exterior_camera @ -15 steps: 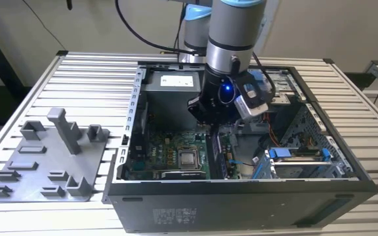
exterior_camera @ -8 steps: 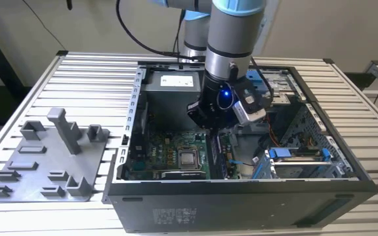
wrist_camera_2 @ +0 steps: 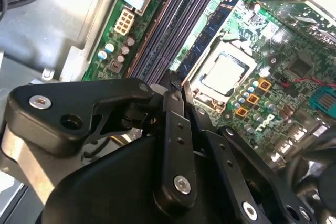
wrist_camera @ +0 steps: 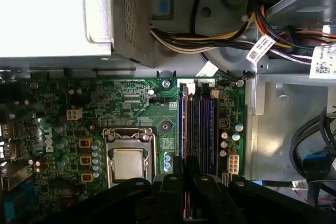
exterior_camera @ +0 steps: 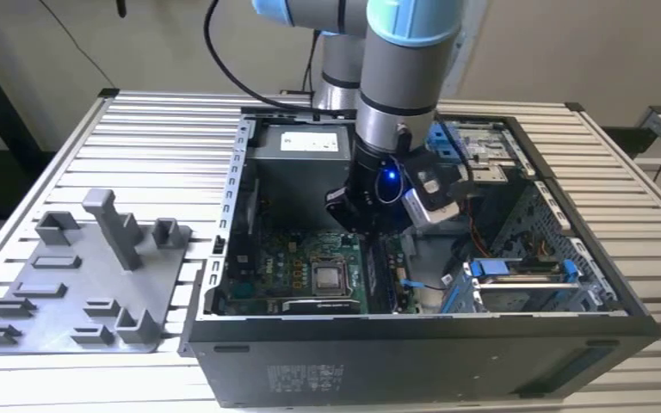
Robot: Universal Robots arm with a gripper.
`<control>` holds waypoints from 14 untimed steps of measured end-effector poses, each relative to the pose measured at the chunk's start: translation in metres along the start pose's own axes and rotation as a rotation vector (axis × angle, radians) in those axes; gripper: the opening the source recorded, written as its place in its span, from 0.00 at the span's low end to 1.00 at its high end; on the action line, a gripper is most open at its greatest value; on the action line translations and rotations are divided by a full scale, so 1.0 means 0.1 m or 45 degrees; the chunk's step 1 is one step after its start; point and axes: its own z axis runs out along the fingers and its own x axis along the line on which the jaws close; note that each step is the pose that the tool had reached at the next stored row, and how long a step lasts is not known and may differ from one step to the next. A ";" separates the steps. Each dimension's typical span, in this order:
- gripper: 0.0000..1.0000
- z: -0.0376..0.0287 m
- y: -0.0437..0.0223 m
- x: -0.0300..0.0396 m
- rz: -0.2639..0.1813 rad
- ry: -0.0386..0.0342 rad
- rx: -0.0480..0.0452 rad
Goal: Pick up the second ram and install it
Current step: 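Insert the second ram into the second slot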
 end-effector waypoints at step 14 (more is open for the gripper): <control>0.14 0.047 -0.057 -0.033 0.000 -0.0004 0.010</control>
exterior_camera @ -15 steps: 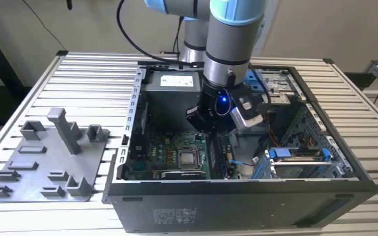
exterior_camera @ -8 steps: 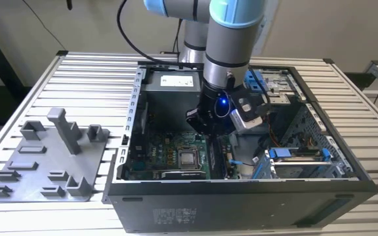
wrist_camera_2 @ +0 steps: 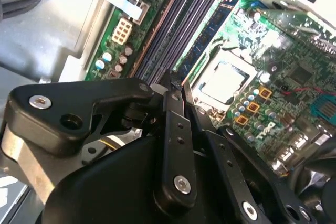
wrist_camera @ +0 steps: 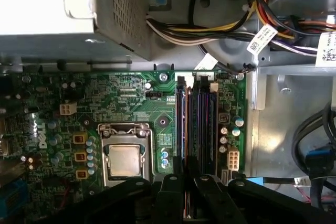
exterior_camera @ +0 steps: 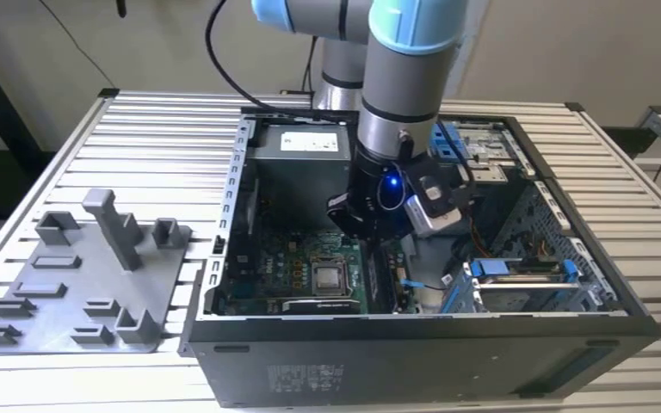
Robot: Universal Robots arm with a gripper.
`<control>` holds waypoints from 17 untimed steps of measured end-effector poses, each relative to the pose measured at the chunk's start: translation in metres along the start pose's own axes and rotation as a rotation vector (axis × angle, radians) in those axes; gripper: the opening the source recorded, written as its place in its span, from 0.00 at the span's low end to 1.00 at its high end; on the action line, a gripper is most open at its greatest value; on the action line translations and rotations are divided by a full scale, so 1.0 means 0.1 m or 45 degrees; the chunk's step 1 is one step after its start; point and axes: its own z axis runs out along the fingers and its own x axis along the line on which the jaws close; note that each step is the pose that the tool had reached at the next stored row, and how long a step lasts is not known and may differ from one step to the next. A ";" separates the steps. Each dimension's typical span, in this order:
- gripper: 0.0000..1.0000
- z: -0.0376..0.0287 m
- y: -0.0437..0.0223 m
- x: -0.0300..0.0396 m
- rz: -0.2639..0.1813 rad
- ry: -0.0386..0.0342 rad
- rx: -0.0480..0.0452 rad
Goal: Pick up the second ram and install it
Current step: 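Insert the second ram into the second slot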
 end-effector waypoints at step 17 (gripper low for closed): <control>0.14 0.096 -0.010 -0.061 -0.002 0.0006 0.000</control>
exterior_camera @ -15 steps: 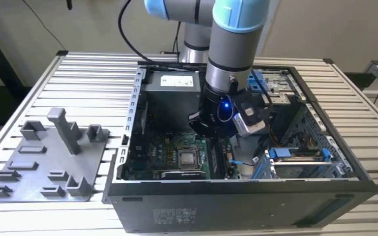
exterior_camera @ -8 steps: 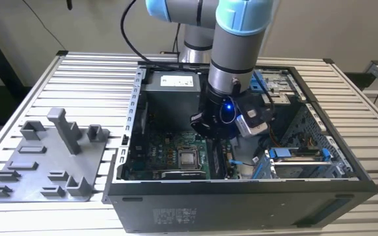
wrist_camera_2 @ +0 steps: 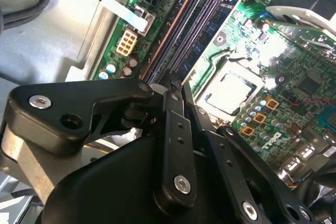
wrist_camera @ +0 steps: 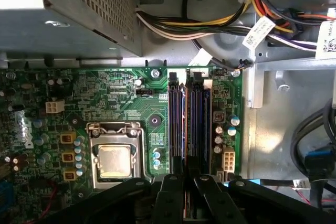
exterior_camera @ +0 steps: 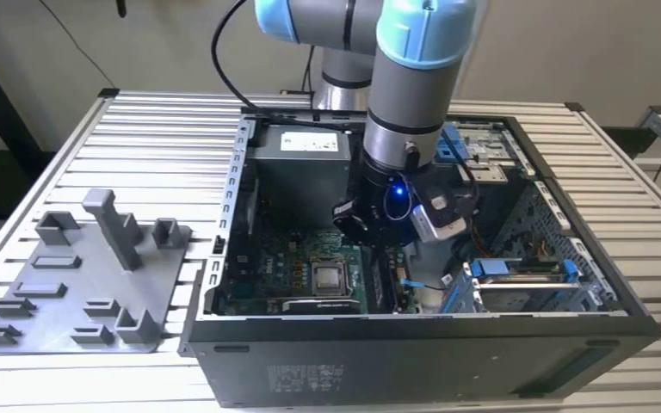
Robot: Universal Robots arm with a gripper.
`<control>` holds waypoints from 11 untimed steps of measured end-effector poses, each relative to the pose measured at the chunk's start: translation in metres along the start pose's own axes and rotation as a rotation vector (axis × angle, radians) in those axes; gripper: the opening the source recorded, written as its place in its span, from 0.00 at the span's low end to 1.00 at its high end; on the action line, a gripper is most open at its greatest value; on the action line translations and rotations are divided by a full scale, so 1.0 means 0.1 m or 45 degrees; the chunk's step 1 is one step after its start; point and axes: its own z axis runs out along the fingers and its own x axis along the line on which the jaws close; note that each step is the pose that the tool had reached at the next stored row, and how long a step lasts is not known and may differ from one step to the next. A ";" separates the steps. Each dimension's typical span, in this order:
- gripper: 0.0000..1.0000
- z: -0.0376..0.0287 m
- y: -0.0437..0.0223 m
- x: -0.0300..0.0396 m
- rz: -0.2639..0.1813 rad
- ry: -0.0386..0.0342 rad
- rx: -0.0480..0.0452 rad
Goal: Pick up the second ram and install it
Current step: 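Insert the second ram into the second slot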
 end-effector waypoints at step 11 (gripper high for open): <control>0.14 0.029 -0.008 0.000 0.000 -0.0006 0.000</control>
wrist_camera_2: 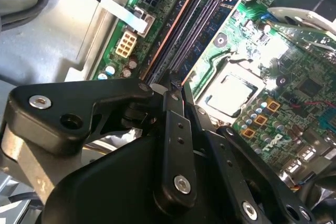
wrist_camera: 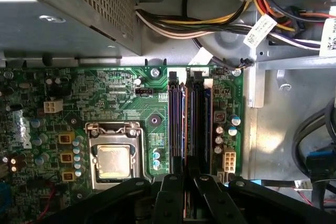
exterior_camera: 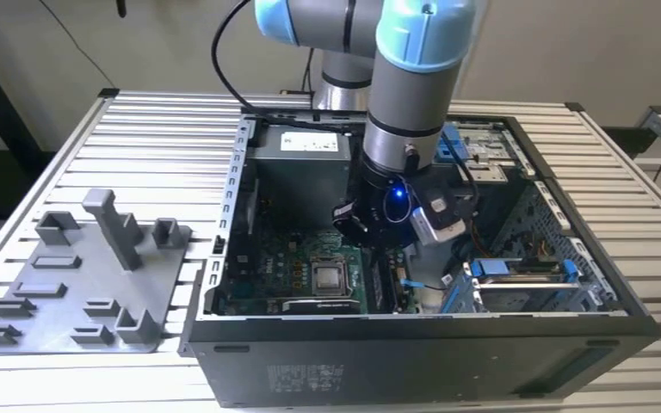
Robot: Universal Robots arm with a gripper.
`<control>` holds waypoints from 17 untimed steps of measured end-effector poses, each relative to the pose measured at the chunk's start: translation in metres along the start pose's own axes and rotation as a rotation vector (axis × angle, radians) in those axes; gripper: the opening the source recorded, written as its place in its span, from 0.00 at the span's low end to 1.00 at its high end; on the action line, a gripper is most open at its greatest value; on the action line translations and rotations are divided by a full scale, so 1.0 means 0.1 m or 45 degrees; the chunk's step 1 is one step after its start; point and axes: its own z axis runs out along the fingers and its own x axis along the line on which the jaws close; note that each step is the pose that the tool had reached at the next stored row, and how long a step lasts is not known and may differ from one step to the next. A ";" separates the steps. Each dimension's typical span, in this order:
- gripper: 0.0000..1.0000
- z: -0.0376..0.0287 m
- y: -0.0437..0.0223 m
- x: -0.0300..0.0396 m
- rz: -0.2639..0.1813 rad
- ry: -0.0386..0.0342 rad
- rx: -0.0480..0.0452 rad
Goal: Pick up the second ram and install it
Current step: 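Insert the second ram into the second slot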
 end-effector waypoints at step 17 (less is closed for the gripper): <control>0.14 0.039 -0.020 0.012 -0.002 -0.0001 0.000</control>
